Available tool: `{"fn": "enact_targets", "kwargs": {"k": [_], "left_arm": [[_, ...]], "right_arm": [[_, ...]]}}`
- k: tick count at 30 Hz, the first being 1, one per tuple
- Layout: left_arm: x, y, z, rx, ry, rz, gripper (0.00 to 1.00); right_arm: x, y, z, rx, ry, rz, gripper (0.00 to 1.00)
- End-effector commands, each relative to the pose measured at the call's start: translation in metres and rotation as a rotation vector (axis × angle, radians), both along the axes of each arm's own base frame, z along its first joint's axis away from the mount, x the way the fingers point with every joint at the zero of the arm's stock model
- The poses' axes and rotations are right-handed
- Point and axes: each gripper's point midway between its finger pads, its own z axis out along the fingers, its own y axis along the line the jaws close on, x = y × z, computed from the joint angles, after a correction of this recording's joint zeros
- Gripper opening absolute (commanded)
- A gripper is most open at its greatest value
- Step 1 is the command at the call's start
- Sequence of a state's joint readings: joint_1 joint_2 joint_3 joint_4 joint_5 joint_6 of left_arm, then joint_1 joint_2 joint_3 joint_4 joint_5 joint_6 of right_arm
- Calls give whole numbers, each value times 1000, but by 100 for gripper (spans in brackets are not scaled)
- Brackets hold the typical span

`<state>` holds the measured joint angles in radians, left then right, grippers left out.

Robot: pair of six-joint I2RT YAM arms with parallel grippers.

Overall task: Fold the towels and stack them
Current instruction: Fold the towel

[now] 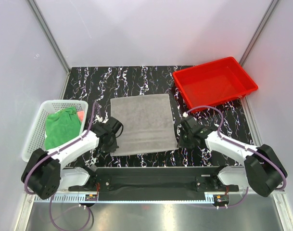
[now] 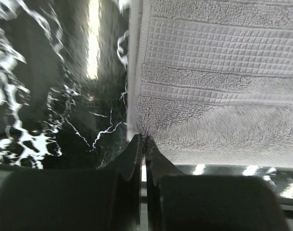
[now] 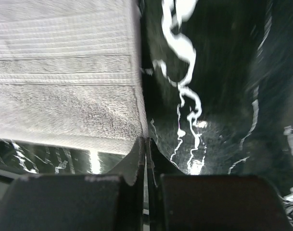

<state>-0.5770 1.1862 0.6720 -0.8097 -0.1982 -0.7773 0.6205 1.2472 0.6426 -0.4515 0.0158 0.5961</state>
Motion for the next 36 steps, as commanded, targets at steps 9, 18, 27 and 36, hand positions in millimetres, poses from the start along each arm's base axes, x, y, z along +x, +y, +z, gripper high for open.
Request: {"fn": "enact_targets", "kwargs": {"k": [9, 18, 27, 36], "left_arm": [[6, -6, -18, -23, -12, 28, 0], [36, 4, 77, 72, -137, 19, 0], [15, 18, 26, 168, 6, 0, 0], [-8, 21, -4, 361, 175, -74, 0]], "right_arm": [[0, 24, -6, 137, -10, -1, 0], [13, 37, 59, 178, -62, -8, 0], [-9, 45, -7, 199, 12, 1, 0], [-19, 21, -38, 104, 38, -59, 0]]}}
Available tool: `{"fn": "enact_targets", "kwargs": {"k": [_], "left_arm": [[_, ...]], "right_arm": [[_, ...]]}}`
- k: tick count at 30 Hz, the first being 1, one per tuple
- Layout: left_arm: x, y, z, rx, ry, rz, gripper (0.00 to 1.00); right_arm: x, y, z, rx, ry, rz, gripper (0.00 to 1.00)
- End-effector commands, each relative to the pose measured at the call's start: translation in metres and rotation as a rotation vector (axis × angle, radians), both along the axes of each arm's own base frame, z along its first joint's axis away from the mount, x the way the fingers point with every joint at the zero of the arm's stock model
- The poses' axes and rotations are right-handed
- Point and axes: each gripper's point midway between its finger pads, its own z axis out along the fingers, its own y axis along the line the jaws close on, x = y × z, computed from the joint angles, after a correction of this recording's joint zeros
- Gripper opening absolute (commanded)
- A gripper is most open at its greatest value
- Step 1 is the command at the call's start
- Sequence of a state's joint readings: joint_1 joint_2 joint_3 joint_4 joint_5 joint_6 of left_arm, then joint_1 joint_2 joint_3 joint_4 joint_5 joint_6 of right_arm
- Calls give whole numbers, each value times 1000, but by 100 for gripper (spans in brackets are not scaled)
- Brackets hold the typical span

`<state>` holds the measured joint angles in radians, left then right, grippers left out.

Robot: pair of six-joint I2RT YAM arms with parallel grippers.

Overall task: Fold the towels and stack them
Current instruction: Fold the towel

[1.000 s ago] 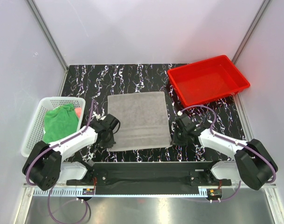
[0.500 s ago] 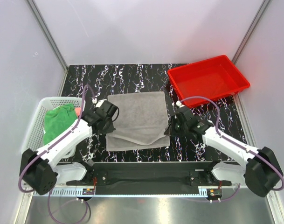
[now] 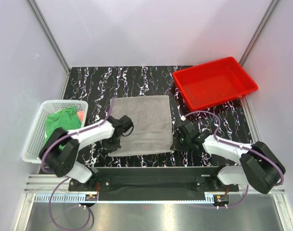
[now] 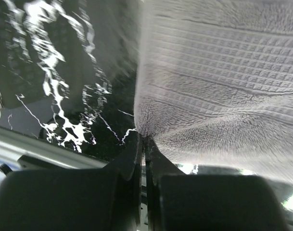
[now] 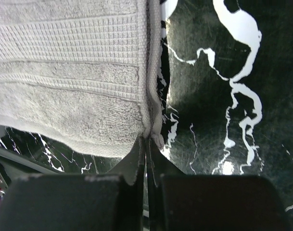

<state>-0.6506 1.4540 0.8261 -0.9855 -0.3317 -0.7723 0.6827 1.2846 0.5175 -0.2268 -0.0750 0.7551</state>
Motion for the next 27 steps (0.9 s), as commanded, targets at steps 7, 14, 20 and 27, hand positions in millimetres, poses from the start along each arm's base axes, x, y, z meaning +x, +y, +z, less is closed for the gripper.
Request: {"fn": "enact_targets", "kwargs": {"k": [7, 14, 20, 27], "left_arm": [[-7, -6, -13, 50, 50, -7, 24], [24, -15, 29, 59, -34, -14, 52], [112, -5, 90, -26, -221, 23, 60], [234, 8, 119, -147, -378, -111, 61]], "right_arm": [[-4, -15, -15, -47, -25, -27, 0], [-7, -17, -2, -39, -32, -32, 9], [-2, -20, 16, -57, -63, -30, 25], [38, 12, 54, -74, -159, 146, 41]]}}
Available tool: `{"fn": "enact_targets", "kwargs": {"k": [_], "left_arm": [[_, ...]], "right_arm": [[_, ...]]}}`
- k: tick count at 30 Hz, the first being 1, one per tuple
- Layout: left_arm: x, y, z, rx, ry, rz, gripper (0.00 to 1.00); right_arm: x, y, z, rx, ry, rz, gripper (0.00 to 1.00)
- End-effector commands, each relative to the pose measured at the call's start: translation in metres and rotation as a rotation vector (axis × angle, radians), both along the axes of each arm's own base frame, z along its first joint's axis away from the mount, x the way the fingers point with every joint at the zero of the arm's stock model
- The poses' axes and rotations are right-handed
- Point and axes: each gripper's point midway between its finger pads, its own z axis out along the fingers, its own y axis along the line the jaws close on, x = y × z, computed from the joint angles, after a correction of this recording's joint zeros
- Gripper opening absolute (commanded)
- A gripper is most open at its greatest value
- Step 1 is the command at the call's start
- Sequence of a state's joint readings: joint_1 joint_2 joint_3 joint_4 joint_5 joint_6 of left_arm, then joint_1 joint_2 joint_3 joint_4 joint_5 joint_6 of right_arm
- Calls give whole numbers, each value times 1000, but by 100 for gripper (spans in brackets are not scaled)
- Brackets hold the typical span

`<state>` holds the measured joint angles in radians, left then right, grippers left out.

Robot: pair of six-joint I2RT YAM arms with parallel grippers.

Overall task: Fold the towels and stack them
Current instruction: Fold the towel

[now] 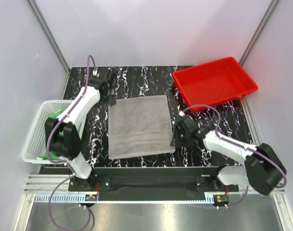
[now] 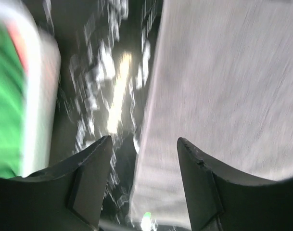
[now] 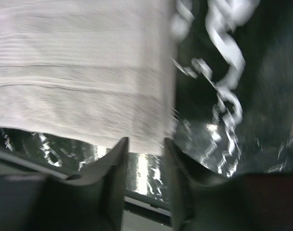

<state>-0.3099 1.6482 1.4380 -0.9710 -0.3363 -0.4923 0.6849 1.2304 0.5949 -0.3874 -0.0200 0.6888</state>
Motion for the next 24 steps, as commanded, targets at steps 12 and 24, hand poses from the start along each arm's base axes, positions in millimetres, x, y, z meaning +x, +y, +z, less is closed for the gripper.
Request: {"fn": "enact_targets", "kwargs": {"k": [12, 24], "left_arm": [[130, -19, -30, -140, -38, -509, 64], [154, -4, -62, -52, 9, -566, 63]], "right_arm": [[240, 86, 143, 89, -337, 734, 73], [323, 46, 66, -95, -326, 819, 43]]}}
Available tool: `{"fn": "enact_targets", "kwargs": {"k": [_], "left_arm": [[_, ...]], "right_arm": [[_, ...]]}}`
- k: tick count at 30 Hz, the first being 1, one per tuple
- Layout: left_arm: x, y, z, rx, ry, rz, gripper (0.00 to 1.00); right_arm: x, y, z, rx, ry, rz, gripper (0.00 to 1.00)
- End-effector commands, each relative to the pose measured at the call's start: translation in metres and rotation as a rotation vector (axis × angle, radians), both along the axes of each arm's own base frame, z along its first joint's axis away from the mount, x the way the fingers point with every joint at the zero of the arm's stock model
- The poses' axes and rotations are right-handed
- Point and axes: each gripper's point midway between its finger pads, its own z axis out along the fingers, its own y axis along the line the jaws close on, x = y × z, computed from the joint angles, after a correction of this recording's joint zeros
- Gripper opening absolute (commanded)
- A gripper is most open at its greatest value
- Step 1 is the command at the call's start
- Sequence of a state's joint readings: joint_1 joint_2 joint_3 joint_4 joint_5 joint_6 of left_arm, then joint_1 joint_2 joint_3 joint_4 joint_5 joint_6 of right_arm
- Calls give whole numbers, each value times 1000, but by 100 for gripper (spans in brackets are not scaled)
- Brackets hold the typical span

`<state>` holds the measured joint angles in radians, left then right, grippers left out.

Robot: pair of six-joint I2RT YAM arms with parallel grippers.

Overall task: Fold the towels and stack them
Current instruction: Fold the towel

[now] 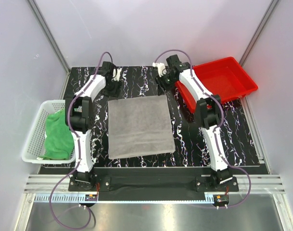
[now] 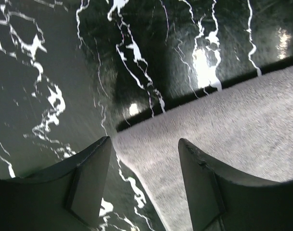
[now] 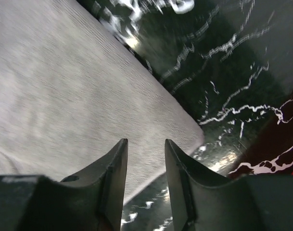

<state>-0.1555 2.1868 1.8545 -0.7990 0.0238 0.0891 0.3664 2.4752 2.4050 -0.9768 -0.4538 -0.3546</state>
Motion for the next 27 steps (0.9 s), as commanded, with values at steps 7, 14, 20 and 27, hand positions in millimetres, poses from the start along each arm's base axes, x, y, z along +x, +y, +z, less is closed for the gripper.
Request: {"fn": "enact_targets", "kwargs": {"k": [7, 14, 20, 27], "left_arm": [[22, 6, 19, -43, -55, -108, 62], [8, -8, 13, -149, 13, -182, 61], [4, -5, 1, -151, 33, -189, 61], [3, 9, -8, -99, 57, -183, 60]], "right_arm": [[21, -33, -17, -9, -54, 103, 51], [23, -31, -46, 7, -23, 145, 47], [24, -31, -50, 18, -24, 162, 49], [24, -29, -47, 32, -34, 187, 43]]}}
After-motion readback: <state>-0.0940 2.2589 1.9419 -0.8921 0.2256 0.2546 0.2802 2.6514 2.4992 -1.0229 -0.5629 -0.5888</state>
